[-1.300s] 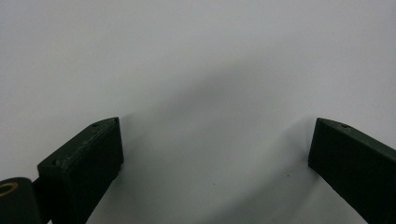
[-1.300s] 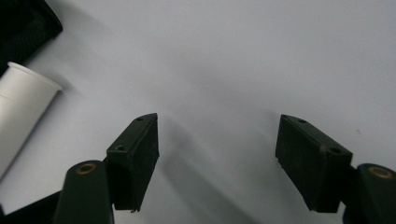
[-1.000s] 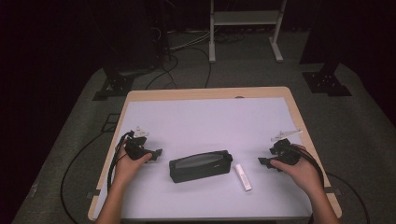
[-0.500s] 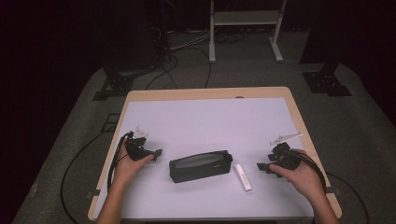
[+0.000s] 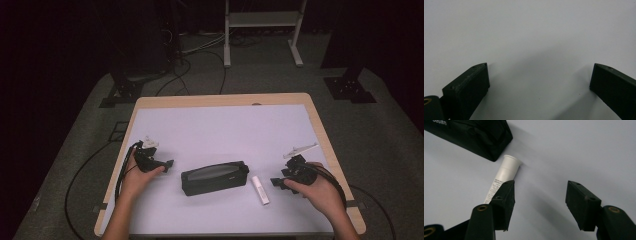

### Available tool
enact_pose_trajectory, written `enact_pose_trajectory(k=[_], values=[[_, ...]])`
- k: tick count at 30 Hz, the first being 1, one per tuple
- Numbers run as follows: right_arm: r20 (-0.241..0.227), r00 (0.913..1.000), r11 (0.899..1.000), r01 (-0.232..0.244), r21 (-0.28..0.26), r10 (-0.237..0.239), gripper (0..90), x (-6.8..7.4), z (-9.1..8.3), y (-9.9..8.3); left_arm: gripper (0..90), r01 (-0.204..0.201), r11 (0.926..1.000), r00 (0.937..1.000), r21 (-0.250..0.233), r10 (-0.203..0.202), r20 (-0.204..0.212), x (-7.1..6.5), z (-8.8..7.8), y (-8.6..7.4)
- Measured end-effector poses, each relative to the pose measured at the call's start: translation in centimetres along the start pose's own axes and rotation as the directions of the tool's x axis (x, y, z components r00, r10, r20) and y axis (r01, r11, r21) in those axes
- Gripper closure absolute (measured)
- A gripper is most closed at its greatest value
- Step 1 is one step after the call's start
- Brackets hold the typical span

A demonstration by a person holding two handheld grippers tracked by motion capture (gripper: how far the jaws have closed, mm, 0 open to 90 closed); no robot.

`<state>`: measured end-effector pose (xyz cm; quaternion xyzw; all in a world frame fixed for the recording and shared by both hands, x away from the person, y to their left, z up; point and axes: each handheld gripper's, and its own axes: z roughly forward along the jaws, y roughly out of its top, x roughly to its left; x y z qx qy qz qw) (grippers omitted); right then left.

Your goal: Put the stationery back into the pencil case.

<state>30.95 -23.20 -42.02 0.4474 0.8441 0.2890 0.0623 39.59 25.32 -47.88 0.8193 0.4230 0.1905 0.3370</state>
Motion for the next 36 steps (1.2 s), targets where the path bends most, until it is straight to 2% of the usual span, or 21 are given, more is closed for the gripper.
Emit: enact_pose_trajectory(k=[10,20,36], values=[[-0.023,0.9995,0.999,0.024,0.040,-0.023,42.4,1.8,1.0,0.6,1.7,0.000,1.0000,1.0000,0.000,0.000,0.000,0.0,0.0,0.0],[-0.032,0.9985,0.997,0.047,0.067,-0.045,44.7,3.0,1.8,0.9,1.7,0.000,1.0000,1.0000,0.000,0.000,0.000,0.0,0.0,0.0],[-0.034,0.9986,0.990,0.044,0.133,-0.040,50.9,4.4,3.5,1.3,1.7,0.001,1.0000,1.0000,0.000,-0.001,0.001,0.0,0.0,0.0]])
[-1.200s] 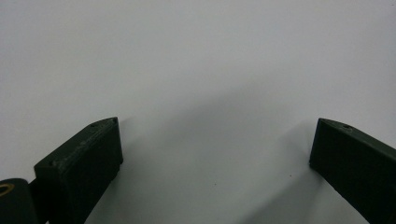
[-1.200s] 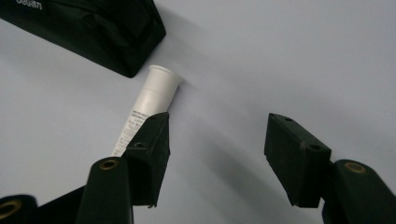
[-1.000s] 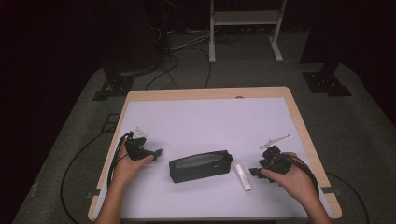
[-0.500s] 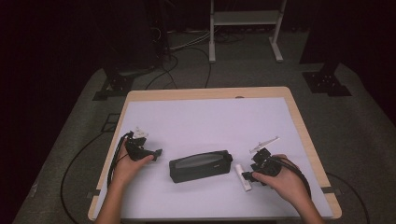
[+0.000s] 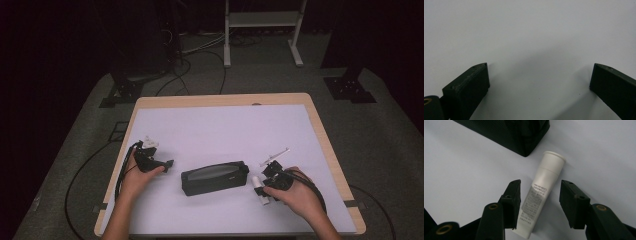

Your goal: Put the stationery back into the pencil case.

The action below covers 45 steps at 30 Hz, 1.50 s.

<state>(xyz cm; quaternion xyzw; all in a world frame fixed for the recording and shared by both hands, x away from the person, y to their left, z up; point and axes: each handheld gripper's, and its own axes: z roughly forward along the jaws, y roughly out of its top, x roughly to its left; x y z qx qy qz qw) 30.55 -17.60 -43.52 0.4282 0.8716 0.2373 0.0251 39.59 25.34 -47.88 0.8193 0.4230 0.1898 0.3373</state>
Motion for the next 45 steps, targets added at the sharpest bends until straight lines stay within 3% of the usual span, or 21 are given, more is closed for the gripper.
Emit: enact_pose_trajectory(k=[17,26,45], values=[[0.066,0.9975,0.998,0.024,0.051,-0.028,53.0,0.9,1.6,0.3,1.6,0.000,1.0000,1.0000,0.000,0.000,0.000,0.0,0.0,0.0],[0.110,0.9933,0.998,0.028,0.055,-0.034,60.9,1.1,1.7,0.3,1.7,0.000,1.0000,1.0000,-0.001,0.000,-0.001,0.0,0.0,0.0],[0.091,0.9940,0.997,0.054,0.062,-0.060,68.2,0.5,1.6,0.4,1.7,0.003,1.0000,1.0000,-0.003,-0.003,-0.001,0.0,0.0,0.0]])
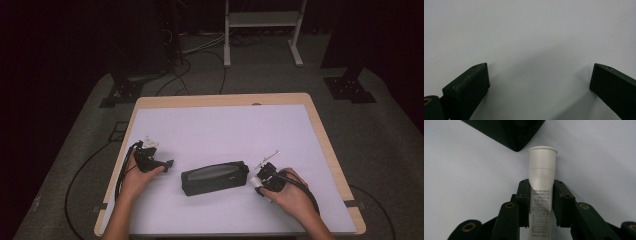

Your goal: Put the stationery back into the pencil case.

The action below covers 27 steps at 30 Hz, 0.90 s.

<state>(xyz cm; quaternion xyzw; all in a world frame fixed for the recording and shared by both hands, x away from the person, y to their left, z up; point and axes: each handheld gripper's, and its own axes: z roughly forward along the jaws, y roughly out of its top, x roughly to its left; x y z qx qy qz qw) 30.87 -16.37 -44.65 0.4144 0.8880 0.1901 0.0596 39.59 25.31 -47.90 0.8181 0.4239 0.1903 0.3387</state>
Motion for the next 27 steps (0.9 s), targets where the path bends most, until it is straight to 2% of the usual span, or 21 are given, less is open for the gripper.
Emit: enact_pose_trajectory(k=[8,16,27], values=[[-0.006,1.0000,1.000,-0.004,0.002,0.004,68.2,-0.4,-0.3,-0.1,1.6,-0.003,1.0000,1.0000,0.003,0.003,0.000,0.0,0.0,0.0],[-0.025,0.9996,1.000,-0.015,-0.020,0.014,68.2,-1.1,-1.1,-0.3,1.7,-0.003,1.0000,1.0000,0.003,0.003,0.000,0.0,0.0,0.0],[-0.061,0.9981,0.996,-0.001,-0.087,-0.005,68.3,-2.3,-2.6,-0.5,1.7,-0.003,1.0000,1.0000,0.002,0.003,0.000,0.0,0.0,0.0]])
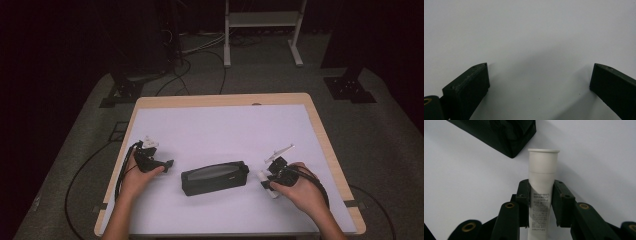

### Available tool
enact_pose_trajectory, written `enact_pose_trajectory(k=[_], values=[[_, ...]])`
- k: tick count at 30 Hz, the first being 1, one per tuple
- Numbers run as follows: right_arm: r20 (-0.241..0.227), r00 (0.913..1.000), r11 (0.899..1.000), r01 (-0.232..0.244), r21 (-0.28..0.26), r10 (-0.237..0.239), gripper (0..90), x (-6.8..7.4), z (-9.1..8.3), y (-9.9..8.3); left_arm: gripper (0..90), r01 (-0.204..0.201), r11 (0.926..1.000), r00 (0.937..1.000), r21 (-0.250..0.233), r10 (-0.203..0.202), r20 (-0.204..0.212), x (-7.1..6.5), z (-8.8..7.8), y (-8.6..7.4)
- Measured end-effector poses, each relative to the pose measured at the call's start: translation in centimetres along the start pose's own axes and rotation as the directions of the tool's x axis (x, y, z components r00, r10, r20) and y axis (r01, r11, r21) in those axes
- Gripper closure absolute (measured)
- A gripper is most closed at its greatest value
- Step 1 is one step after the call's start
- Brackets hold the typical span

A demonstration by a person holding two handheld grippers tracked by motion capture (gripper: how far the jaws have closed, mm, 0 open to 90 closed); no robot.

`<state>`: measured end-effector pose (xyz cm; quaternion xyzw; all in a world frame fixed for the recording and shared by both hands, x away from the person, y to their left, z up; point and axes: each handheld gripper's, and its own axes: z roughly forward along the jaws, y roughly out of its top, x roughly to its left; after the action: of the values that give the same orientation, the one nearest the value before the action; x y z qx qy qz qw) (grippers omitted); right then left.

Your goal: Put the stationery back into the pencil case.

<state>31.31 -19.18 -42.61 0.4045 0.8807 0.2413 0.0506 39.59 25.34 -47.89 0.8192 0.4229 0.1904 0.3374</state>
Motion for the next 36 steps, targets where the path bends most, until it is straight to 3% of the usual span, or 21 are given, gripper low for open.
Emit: enact_pose_trajectory(k=[25,36], values=[[-0.029,0.9984,0.995,0.046,-0.091,-0.049,68.3,-1.2,-2.6,1.5,1.6,-0.001,1.0000,1.0000,0.000,0.001,-0.001,0.0,0.0,0.0],[-0.053,0.9937,0.988,0.091,-0.128,-0.099,68.3,-1.1,-3.0,2.4,1.7,-0.001,1.0000,1.0000,0.000,0.001,-0.001,0.0,0.0,0.0]])
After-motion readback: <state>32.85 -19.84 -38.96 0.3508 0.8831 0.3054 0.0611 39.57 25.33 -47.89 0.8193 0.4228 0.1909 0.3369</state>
